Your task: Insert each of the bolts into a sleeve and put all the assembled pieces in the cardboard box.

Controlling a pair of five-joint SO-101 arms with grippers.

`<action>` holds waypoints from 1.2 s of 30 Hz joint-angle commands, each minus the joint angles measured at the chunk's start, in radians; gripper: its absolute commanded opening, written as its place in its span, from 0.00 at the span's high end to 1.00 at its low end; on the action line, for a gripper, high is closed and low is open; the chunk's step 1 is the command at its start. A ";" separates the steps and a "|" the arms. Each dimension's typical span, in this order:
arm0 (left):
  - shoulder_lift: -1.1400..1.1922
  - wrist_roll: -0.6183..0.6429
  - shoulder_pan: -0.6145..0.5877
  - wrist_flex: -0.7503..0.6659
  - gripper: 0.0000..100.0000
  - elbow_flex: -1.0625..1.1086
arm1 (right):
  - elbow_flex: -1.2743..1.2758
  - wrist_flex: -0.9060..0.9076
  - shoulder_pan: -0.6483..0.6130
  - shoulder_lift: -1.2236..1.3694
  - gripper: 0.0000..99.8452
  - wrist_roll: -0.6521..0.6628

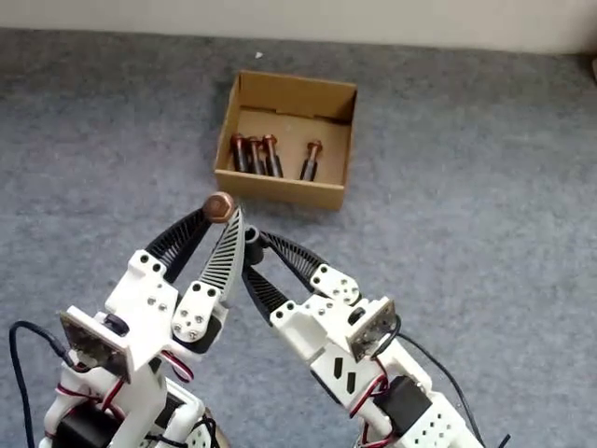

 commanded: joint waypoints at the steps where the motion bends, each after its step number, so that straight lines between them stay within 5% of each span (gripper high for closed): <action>1: -0.002 0.058 0.015 0.021 1.00 -0.038 | 0.145 -0.013 -0.004 -0.021 0.99 0.012; 25: 0.004 0.066 0.114 0.041 0.99 0.008 | 0.145 -0.007 -0.005 -0.021 0.99 0.017; 36: 0.070 0.064 0.050 0.040 0.99 0.024 | 0.145 0.028 -0.007 -0.021 0.99 0.184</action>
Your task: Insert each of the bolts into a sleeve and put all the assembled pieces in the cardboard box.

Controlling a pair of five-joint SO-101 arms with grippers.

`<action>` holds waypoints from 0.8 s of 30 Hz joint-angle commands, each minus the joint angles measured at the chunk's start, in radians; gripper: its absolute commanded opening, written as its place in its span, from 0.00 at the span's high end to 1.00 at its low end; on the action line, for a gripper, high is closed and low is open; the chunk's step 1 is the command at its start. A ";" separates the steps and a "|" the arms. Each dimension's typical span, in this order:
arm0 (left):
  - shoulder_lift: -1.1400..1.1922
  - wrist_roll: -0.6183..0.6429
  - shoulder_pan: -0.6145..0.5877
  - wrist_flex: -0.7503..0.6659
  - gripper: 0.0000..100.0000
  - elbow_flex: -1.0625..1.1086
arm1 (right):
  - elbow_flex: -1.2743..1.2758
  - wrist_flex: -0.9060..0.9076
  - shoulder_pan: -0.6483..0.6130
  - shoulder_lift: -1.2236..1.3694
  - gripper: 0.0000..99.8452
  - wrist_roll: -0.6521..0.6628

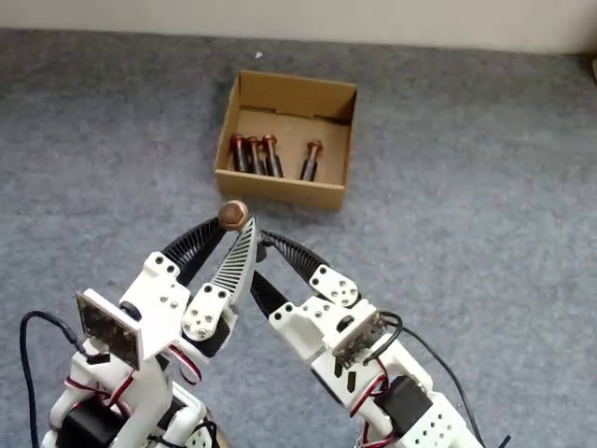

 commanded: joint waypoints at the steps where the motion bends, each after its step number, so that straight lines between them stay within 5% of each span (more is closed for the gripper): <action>1: 0.104 0.003 -0.056 -0.002 0.99 -0.012 | 0.143 -0.001 -0.010 -0.021 0.99 0.035; 7: 0.288 0.005 -0.074 0.017 0.99 -0.087 | 0.143 -0.001 -0.010 -0.021 0.99 0.034; 13: 0.219 0.040 -0.077 0.147 0.78 -0.108 | 0.143 -0.001 -0.005 -0.021 0.99 0.031; 24: 0.111 0.044 -0.226 0.176 0.78 -0.105 | 0.143 0.001 -0.002 -0.021 0.99 0.029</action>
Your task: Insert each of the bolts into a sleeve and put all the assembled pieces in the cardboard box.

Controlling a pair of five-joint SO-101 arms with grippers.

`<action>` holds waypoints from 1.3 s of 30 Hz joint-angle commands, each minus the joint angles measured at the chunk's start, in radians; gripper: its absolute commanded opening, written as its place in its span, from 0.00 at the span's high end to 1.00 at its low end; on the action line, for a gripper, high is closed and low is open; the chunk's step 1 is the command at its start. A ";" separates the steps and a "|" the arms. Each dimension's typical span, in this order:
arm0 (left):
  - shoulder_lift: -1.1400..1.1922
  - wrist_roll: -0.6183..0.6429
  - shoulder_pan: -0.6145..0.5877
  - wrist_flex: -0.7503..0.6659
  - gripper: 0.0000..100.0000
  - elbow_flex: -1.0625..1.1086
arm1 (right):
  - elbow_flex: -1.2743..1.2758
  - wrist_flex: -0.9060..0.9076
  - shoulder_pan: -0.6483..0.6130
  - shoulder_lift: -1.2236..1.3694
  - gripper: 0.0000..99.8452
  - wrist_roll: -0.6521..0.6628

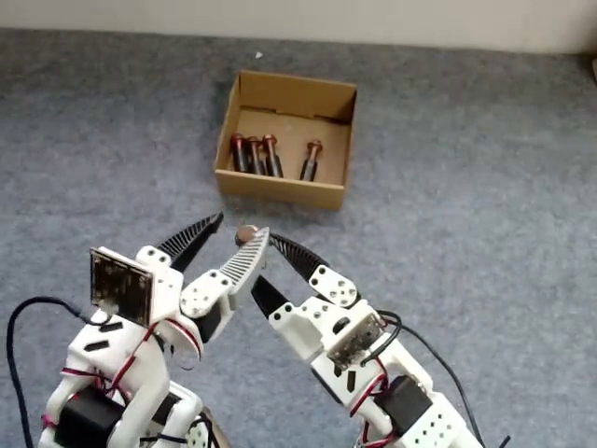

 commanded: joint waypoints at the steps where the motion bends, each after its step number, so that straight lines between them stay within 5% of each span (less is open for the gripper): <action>1: -0.035 0.011 -0.081 0.003 0.78 -0.021 | 0.143 0.005 -0.001 -0.021 0.99 0.006; 7: -0.127 0.012 -0.183 -0.002 0.79 0.056 | 0.143 0.090 0.024 -0.021 0.99 0.005; 12: -0.140 0.003 -0.234 -0.003 0.92 0.136 | 0.143 0.139 0.125 -0.021 0.99 0.005; 20: -0.140 -0.144 -0.263 0.002 0.99 0.297 | 0.105 0.220 0.216 -0.019 0.99 0.002; 25: -0.140 -0.149 -0.298 -0.003 0.99 0.427 | -0.067 0.321 0.269 -0.004 0.99 -0.133; 29: -0.140 -0.255 -0.291 -0.018 0.99 0.513 | -0.196 0.318 0.268 0.160 0.99 -0.135; 34: -0.140 -0.279 -0.289 -0.203 0.99 0.641 | -0.374 0.185 0.272 0.530 0.99 -0.137; 39: -0.140 -0.279 -0.295 -0.180 0.99 0.639 | -0.553 -0.016 0.298 0.895 0.99 -0.137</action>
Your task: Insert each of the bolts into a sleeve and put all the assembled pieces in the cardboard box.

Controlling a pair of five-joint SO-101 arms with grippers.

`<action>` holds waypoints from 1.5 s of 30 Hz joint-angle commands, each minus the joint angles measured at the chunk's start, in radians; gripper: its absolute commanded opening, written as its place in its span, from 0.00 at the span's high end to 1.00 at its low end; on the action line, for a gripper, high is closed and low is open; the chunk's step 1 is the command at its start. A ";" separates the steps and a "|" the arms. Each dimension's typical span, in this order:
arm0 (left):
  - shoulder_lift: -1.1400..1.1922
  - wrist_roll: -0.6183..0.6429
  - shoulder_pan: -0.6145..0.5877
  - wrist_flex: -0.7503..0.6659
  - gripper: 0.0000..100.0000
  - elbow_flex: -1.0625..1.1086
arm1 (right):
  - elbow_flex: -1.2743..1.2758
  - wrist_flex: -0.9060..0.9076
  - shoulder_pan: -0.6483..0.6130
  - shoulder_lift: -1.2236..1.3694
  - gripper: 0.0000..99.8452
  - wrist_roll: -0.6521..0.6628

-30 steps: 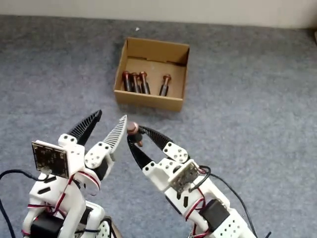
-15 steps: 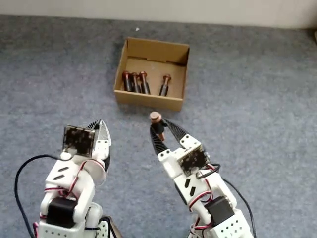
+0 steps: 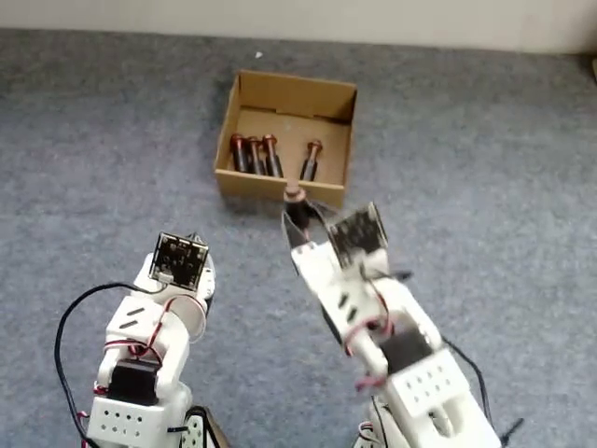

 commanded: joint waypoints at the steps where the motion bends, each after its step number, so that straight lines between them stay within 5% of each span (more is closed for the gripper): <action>1: -0.007 -0.011 -0.007 -0.002 0.99 0.021 | -0.174 -0.180 0.045 0.254 0.99 -0.009; 13: -0.007 -0.011 -0.007 0.011 0.99 0.021 | -0.518 -0.627 0.099 0.992 0.99 -0.009; 22: -0.007 -0.011 -0.007 0.011 0.99 0.021 | -0.693 -0.676 0.102 1.333 0.96 -0.009; 29: -0.007 -0.011 -0.007 0.011 0.99 0.021 | -0.690 -0.670 0.102 1.348 0.87 -0.006; 35: -0.007 -0.011 -0.007 0.011 0.99 0.021 | -0.688 -0.670 0.102 1.307 0.99 -0.003; 45: -0.008 -0.011 -0.010 0.008 0.99 0.012 | -0.418 -0.326 0.101 0.745 1.00 -0.003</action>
